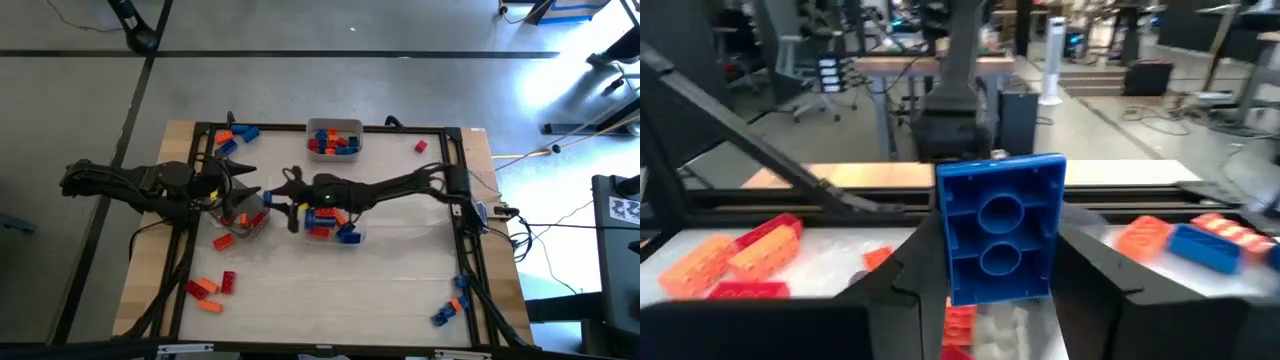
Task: Sort blocks by size
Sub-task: Put the blue game piece into the black bin
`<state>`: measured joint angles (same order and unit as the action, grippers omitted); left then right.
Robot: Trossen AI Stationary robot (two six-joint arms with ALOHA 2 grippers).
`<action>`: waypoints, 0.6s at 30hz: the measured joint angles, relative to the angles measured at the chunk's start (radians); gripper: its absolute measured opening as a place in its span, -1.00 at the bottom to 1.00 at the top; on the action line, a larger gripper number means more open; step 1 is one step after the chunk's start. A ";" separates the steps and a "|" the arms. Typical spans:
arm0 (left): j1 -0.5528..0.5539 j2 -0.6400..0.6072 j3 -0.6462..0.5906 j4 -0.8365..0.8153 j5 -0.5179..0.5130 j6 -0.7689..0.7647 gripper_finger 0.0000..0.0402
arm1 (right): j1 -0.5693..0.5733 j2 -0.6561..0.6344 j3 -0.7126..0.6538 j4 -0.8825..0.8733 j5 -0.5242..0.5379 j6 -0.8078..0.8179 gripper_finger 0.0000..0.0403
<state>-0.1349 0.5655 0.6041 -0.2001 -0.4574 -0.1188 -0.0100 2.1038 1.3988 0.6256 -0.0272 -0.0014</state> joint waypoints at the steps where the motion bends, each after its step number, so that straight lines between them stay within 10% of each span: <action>1: 0.000 0.001 0.000 0.000 0.000 0.003 0.32 | 0.002 0.021 0.026 -0.009 -0.012 0.000 -0.32; 18: 0.000 0.000 0.001 -0.002 0.000 0.022 0.32 | 0.003 0.284 0.381 -0.153 -0.009 0.042 -0.16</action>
<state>-0.1349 0.5655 0.6052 -0.2024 -0.4572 -0.0963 -0.0068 2.3878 1.7802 0.4727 -0.0363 0.0410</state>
